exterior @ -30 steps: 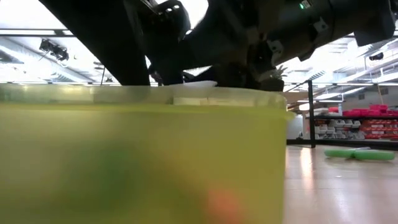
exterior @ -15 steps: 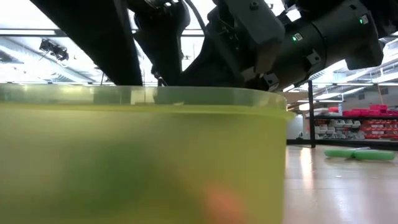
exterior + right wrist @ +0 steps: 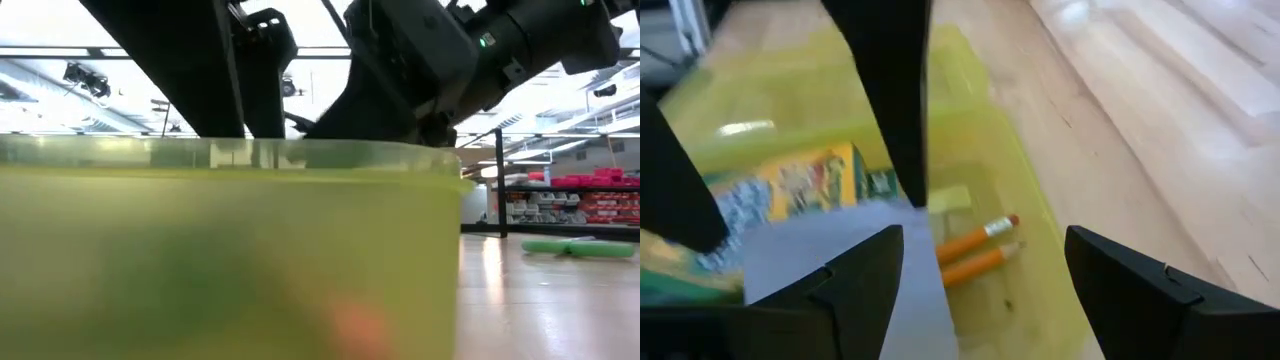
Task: Pack school essentials
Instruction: Put the green scissors into the yellow supply box
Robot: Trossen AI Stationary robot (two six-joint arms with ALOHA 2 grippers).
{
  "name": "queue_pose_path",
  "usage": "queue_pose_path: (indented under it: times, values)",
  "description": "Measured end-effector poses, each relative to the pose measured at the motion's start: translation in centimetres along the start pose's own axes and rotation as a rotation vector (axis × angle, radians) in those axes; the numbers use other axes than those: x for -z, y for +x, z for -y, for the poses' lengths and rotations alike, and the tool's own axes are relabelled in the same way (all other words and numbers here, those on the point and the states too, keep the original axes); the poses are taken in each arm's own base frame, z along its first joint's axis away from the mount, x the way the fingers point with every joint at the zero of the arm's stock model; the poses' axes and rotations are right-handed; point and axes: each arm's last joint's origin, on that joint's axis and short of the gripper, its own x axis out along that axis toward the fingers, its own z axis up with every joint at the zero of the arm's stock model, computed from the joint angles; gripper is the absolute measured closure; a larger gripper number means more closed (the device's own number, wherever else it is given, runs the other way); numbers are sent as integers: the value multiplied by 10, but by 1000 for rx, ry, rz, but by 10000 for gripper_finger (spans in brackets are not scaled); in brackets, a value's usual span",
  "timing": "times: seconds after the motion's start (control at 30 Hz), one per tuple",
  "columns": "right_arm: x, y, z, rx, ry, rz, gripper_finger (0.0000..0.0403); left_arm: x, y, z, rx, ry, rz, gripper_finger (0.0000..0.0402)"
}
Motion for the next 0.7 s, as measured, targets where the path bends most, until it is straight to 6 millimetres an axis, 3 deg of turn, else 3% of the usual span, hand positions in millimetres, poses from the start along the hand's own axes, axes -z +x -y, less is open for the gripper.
queue_pose_path:
  times: [0.2, 0.5, 0.7]
  values:
    - [-2, -8, 2, 18, -34, -53, 118, -2, 1, -5, -19, -19, 1, 13]
    - [-22, -53, 3, 169, -158, -63, 118, -2, 4, -17, -90, 88, -31, 13]
    - [-12, -80, 22, 198, -136, -65, 118, -9, 11, -38, -101, 110, -45, 13]
